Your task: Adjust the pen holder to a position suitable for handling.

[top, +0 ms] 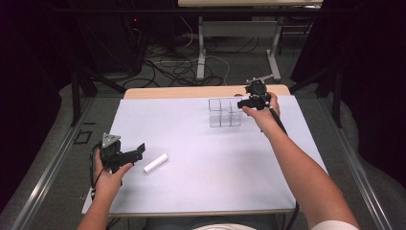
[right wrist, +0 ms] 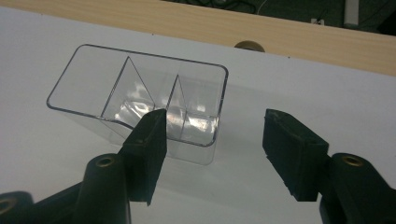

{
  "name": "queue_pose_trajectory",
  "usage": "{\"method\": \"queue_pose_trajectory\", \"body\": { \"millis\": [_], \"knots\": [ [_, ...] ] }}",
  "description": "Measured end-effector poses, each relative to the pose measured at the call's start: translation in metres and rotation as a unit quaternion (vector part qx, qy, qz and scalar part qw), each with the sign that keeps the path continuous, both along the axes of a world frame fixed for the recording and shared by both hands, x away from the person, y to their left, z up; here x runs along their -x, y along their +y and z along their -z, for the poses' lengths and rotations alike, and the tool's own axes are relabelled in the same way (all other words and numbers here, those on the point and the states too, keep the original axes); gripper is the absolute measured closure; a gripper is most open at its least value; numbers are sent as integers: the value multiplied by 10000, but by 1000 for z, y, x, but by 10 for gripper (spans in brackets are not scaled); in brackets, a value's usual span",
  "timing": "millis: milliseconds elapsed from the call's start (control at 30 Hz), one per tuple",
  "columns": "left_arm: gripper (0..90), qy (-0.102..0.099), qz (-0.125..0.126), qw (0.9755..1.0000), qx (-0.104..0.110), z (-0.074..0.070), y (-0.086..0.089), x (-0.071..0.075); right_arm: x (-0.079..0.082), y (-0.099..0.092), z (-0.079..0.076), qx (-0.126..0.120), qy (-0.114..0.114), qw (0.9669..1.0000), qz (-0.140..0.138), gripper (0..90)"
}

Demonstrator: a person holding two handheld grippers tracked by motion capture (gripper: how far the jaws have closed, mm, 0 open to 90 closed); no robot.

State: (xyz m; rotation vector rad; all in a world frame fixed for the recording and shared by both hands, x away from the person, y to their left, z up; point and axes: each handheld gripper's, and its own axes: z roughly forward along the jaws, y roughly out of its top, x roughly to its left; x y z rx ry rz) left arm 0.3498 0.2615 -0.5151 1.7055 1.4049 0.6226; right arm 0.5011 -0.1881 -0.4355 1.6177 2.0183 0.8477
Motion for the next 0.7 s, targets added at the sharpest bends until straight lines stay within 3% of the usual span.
{"method": "queue_pose_trajectory", "body": {
  "millis": [133, 367, 700],
  "knots": [
    [2, 2, 11, 10000, -6, 1, 0, -1, -7, 4, 6, 53, 89, 9999, 97, 415],
    [2, 28, 25, 10000, -15, 1, 1, -1, -16, 8, 15, -84, 368, 9989, 292, 482],
    [3, 1, -57, 10000, 10, 2, 4, -1, -25, 2, 23, -115, 365, 9978, 542, 603]
  ]
}}
